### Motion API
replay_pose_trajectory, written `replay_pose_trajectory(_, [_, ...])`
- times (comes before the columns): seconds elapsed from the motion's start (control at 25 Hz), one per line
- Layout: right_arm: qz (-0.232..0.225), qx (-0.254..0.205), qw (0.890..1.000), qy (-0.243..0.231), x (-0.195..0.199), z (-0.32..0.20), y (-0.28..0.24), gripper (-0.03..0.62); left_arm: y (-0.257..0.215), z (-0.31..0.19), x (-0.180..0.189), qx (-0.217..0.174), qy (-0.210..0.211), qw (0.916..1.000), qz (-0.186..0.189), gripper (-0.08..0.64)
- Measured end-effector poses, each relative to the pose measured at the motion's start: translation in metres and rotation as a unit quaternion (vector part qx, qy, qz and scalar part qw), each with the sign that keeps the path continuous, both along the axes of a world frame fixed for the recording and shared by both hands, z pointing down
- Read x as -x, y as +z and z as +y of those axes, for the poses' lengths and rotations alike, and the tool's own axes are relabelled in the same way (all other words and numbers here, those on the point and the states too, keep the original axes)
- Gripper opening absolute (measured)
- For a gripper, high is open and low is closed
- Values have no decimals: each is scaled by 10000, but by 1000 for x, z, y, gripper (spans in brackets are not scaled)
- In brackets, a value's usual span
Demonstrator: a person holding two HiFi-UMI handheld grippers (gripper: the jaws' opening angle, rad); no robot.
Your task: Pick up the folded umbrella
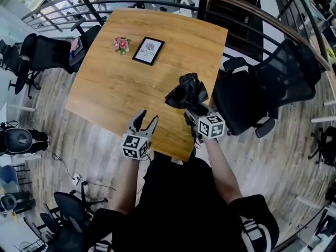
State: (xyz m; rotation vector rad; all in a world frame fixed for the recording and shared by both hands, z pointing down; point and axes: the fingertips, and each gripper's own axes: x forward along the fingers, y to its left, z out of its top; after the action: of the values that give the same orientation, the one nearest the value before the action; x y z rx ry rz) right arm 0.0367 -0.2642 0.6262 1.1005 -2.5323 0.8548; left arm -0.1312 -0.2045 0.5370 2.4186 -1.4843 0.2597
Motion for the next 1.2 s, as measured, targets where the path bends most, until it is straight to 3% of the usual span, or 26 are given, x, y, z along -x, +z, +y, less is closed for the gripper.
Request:
replay_pose_trajectory(0.64, [-108, -235, 9977, -628, -27, 22, -14, 247, -11, 44, -10, -154, -800, 9966, -125, 236])
replay_pose_trajectory(1.2, [-130, -261, 9962, -822, -38, 20, -12, 247, -15, 57, -23, -188, -1069, 9939, -207, 236])
